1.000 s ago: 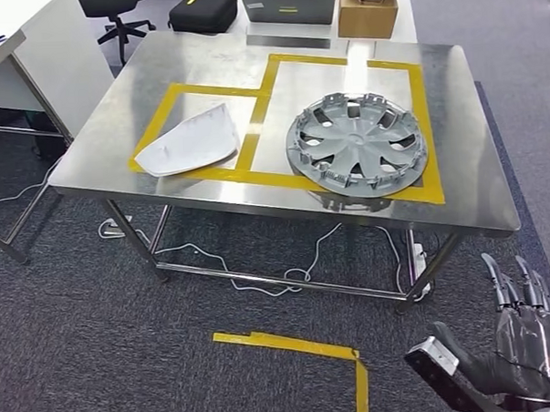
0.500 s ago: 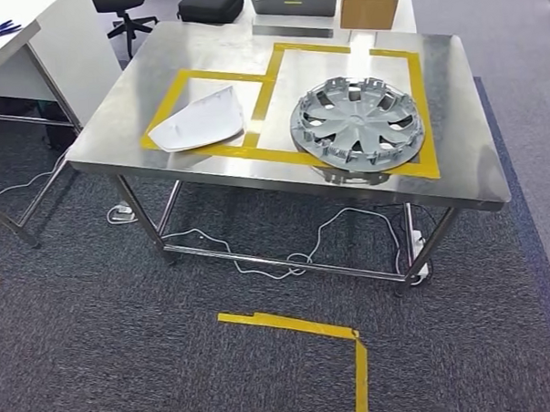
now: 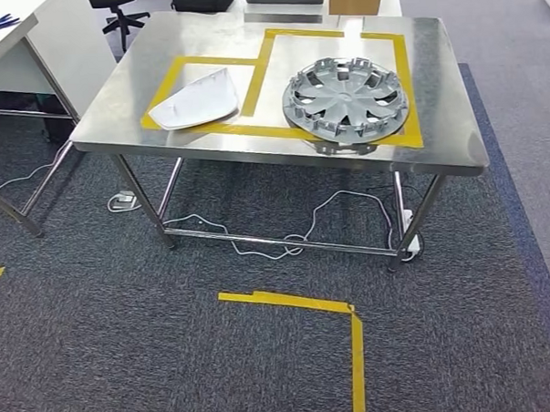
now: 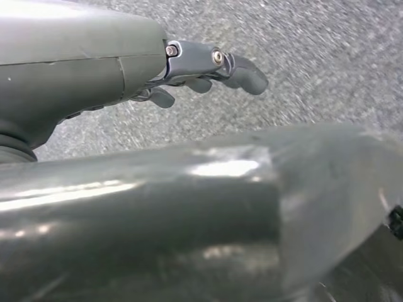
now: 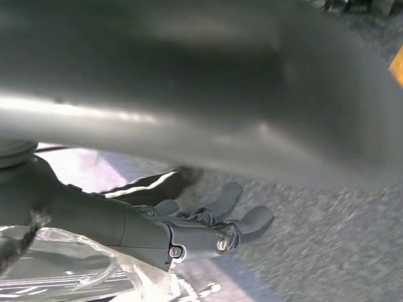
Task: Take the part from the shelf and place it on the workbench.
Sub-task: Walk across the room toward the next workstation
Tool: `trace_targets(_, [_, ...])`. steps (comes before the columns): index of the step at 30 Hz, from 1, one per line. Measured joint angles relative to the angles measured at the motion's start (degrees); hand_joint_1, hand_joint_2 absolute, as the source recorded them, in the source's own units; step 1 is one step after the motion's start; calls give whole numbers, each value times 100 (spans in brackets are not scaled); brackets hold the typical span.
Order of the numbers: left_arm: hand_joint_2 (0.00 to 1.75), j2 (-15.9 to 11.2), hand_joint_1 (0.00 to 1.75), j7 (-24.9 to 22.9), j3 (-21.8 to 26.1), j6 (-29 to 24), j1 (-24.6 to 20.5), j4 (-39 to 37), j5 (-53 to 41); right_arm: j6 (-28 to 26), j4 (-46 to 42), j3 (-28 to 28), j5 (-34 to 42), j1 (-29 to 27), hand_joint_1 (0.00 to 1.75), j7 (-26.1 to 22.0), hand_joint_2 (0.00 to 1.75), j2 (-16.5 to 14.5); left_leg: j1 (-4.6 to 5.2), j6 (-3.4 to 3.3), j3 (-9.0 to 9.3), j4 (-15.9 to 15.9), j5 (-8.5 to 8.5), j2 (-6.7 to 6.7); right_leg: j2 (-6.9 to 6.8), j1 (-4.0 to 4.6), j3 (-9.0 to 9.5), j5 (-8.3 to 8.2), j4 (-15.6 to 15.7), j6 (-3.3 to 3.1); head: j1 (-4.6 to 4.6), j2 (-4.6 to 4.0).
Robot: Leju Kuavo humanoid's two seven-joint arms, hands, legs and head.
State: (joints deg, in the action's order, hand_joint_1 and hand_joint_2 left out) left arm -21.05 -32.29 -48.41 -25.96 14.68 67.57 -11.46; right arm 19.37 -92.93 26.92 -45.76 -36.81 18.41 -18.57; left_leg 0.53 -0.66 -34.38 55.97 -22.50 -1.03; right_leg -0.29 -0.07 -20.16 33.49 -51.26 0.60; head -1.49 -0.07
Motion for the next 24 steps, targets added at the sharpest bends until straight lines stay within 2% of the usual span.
trace_targets(1, [0,-11,0,42,-57,-20,-48,-40,57,22,80,-1,-4,23,0,-61,0,-17,-13,35,-35,14,6,12,-10,1,-59,-41,-14,-33,-6,0])
trace_targets(2, [0,-18,0,77,-107,-32,-80,-77,103,47,147,4,-5,44,0,-107,0,-33,-24,74,-76,76,-88,26,-21,-2,-123,-97,-24,-78,-4,0])
trace_targets(3, [0,-24,0,98,-152,-42,-100,-112,140,70,210,10,-5,70,0,-143,0,-50,-34,112,-129,234,-290,41,-33,-7,-190,-160,-28,-121,3,0])
trace_targets(5, [0,-30,0,123,-223,-52,-134,-175,178,93,304,20,2,120,0,-175,0,-71,-56,177,-274,887,-891,57,-45,0,-342,-269,-60,-174,24,0])
trace_targets(6, [0,-30,0,141,-258,-61,-160,-209,206,109,347,24,21,136,0,-189,0,-78,-65,200,-335,1282,-1113,59,-53,5,-432,-318,-96,-179,29,0])
trace_targets(7, [0,-29,0,168,-293,-74,-193,-239,238,127,388,30,49,148,0,-198,0,-81,-71,215,-349,1583,-1207,60,-61,9,-533,-359,-145,-176,31,0])
trace_targets(8, [0,-29,0,202,-333,-92,-227,-269,284,144,425,41,84,156,0,-205,0,-83,-77,221,-289,1708,-1170,60,-69,10,-631,-391,-206,-170,31,0])
trace_targets(9, [0,-28,0,242,-374,-114,-262,-302,341,158,462,55,124,165,0,-211,0,-84,-81,218,-133,1607,-1038,61,-74,11,-725,-418,-274,-162,31,0])
trace_targets(10, [0,-28,0,284,-416,-134,-299,-337,394,164,494,69,165,176,0,-214,0,-85,-84,206,113,1300,-879,63,-75,10,-809,-441,-343,-152,33,0])
trace_targets(12, [0,-27,0,374,-508,-180,-387,-420,505,158,549,108,273,205,0,-199,0,-87,-74,150,636,491,-755,83,-72,20,-963,-493,-466,-111,28,0])
trace_targets(13, [0,-25,0,421,-560,-214,-431,-468,565,145,570,131,346,224,0,-175,0,-88,-63,116,791,205,-766,92,-73,24,-1025,-530,-503,-82,27,0])
trace_targets(14, [0,-23,0,463,-613,-254,-469,-515,623,128,588,153,425,242,0,-144,0,-89,-49,81,848,57,-797,100,-74,25,-1075,-572,-520,-50,26,0])
trace_targets(16, [0,-18,0,536,-721,-339,-531,-609,747,88,613,189,568,267,0,-76,0,-90,-45,-1,799,-18,-749,87,-65,17,-1138,-632,-529,16,29,0])
trace_targets(17, [0,-16,0,567,-778,-377,-564,-653,804,70,624,209,623,271,0,-53,0,-90,-54,-49,754,-40,-704,74,-49,13,-1185,-570,-569,48,24,0])
trace_targets(18, [0,-13,0,597,-833,-412,-596,-698,858,56,635,232,667,273,0,-34,0,-90,-65,-98,700,-60,-653,60,-29,10,-1254,-425,-689,77,18,0])
trace_targets(19, [0,-7,0,621,-887,-441,-626,-737,902,48,647,255,697,277,0,-25,0,-90,-75,-132,637,-69,-599,47,-10,3,-1353,-187,-937,103,13,0])
trace_targets(21, [0,5,0,652,-974,-480,-671,-813,959,40,673,287,739,283,0,-16,0,-90,-65,-156,494,-62,-493,34,7,-8,-1585,300,-1686,141,10,0])
trace_targets(22, [0,13,0,659,-1007,-487,-687,-845,972,40,686,297,748,285,0,-14,0,-90,-60,-154,420,-56,-435,26,7,-10,-1647,419,-2006,154,12,0])
trace_targets(23, [0,18,0,663,-1036,-492,-701,-872,978,39,697,306,755,286,0,-12,0,-90,-57,-149,342,-45,-379,19,7,-10,-1614,388,-2137,160,11,0])
trace_targets(24, [0,23,0,668,-1064,-499,-714,-896,990,38,706,313,762,286,0,-11,0,-90,-57,-141,264,-30,-328,14,7,-11,-1475,242,-2045,160,12,0])
